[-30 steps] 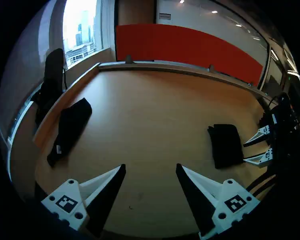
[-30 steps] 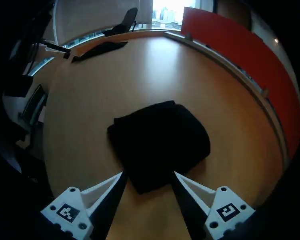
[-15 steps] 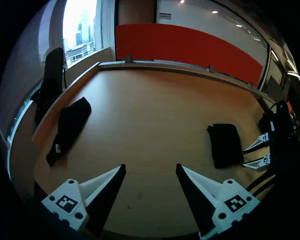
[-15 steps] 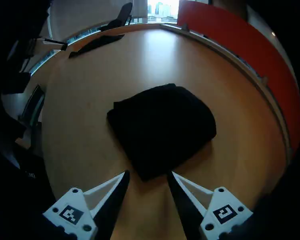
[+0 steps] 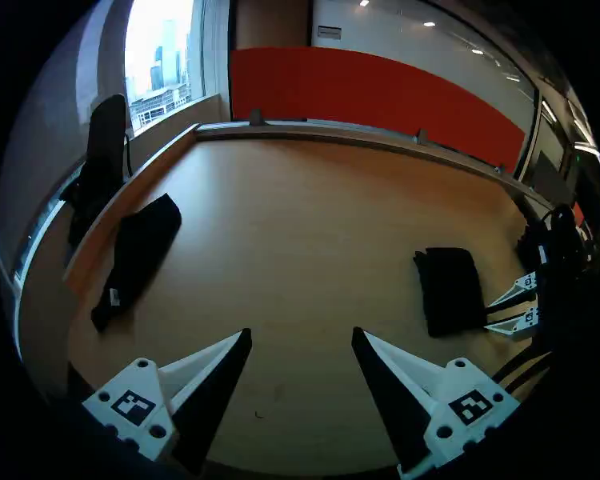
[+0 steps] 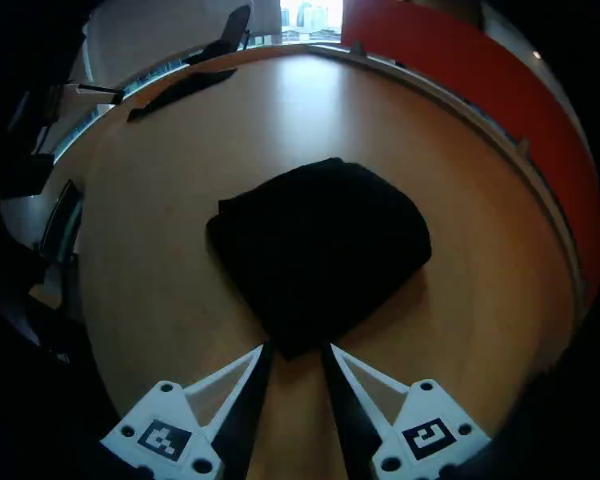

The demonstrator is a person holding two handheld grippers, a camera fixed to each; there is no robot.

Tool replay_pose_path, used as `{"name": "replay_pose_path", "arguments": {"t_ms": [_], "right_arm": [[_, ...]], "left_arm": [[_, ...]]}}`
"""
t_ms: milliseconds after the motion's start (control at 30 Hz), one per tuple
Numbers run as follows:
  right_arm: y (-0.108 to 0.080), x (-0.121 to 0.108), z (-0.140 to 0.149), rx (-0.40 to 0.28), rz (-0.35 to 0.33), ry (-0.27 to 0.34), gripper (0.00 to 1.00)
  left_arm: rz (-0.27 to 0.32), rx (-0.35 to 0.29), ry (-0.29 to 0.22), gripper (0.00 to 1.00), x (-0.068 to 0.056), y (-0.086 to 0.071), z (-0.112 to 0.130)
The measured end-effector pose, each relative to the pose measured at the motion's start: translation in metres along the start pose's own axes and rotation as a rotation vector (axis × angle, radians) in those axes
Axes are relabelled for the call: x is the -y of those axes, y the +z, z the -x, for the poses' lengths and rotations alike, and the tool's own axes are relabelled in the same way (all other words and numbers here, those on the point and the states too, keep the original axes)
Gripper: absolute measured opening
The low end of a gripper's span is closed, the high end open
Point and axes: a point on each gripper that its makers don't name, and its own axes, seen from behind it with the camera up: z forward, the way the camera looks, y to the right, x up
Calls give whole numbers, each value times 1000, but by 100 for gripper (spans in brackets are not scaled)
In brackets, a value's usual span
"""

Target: Fold towel

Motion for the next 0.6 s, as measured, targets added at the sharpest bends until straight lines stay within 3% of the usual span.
{"name": "replay_pose_path", "arguments": {"t_ms": [167,367,600], "right_arm": [[3,1,1,4,2,0,45],[6,2,1,5,3,7,31],[7,2,1,4,10,19,31]], "left_arm": [[0,0,1,93,0,0,1],[2,2,-2,93,1,0,2],[1,3,1,93,1,1,2]]}}
